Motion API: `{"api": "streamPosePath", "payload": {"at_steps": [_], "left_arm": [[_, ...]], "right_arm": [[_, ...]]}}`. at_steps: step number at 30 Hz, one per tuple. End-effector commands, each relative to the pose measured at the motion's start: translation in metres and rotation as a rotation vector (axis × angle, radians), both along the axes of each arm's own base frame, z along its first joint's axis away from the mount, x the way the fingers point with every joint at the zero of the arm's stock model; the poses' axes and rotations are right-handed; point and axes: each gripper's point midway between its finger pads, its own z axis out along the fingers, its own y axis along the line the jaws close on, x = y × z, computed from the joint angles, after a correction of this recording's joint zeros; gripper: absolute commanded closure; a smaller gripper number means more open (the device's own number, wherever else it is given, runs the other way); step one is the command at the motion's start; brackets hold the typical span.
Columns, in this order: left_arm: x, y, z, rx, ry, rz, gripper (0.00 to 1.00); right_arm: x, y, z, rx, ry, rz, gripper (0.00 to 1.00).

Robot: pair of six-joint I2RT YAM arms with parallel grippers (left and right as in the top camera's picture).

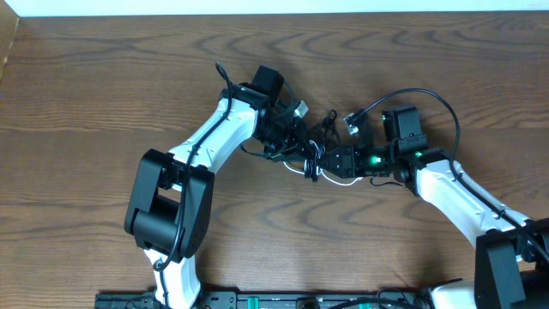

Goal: Untangle cables

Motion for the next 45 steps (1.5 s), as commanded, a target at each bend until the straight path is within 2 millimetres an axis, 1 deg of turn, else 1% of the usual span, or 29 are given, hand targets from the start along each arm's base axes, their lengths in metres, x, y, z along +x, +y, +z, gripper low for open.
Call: {"api": "streamPosePath", "payload": {"at_steps": [1, 3, 5, 6, 7, 13, 15, 18, 23, 30, 38, 39, 40, 42, 43, 45], "left_arm": [[-0.003, -0.004, 0.005, -0.042, 0.032, 0.001, 0.93], [-0.004, -0.004, 0.005, -0.045, 0.029, -0.007, 0.93], [-0.006, -0.003, 0.005, -0.047, 0.014, -0.029, 0.93], [-0.008, -0.002, 0.005, -0.046, 0.012, -0.044, 0.93], [-0.011, -0.001, 0.005, -0.045, 0.011, -0.056, 0.93], [-0.022, 0.004, 0.004, -0.045, 0.002, -0.123, 0.93], [-0.026, 0.006, 0.004, -0.045, 0.004, -0.141, 0.92], [-0.031, 0.008, 0.004, -0.047, 0.0, -0.168, 0.93], [-0.039, 0.011, 0.004, -0.05, -0.002, -0.212, 0.93], [-0.04, 0.012, 0.005, -0.055, -0.011, -0.231, 0.92], [-0.04, 0.012, 0.005, -0.055, -0.012, -0.23, 0.93], [-0.04, 0.012, 0.005, -0.055, -0.012, -0.23, 0.92], [-0.04, 0.012, 0.005, -0.055, -0.012, -0.23, 0.92], [-0.04, 0.012, 0.005, -0.055, -0.012, -0.23, 0.93], [-0.04, 0.012, 0.005, -0.055, -0.012, -0.23, 0.92], [-0.04, 0.012, 0.005, -0.055, -0.011, -0.23, 0.93]], "right_arm": [[0.003, -0.001, -0.01, -0.068, -0.008, -0.031, 0.66], [0.007, -0.007, -0.016, -0.118, -0.015, -0.063, 0.77], [0.012, -0.015, -0.023, -0.171, -0.011, -0.106, 0.86], [0.014, -0.02, -0.027, -0.205, -0.009, -0.13, 0.92], [0.015, -0.023, -0.029, -0.225, -0.01, -0.142, 0.94], [0.019, -0.044, -0.043, -0.349, -0.009, -0.208, 0.99], [0.021, -0.052, -0.046, -0.394, -0.016, -0.234, 0.99], [0.026, -0.061, -0.049, -0.444, -0.032, -0.266, 0.99], [0.035, -0.082, -0.054, -0.557, -0.07, -0.336, 0.99], [0.044, -0.105, -0.055, -0.675, -0.12, -0.4, 0.99], [0.046, -0.099, -0.052, -0.637, -0.124, -0.391, 0.99], [0.046, -0.096, -0.05, -0.615, -0.122, -0.383, 0.97], [0.045, -0.088, -0.045, -0.567, -0.116, -0.357, 0.95], [0.04, -0.067, -0.031, -0.452, -0.124, -0.264, 0.84], [0.037, -0.056, -0.02, -0.38, -0.131, -0.218, 0.76], [0.032, -0.047, -0.003, -0.295, -0.131, -0.182, 0.68]]}}
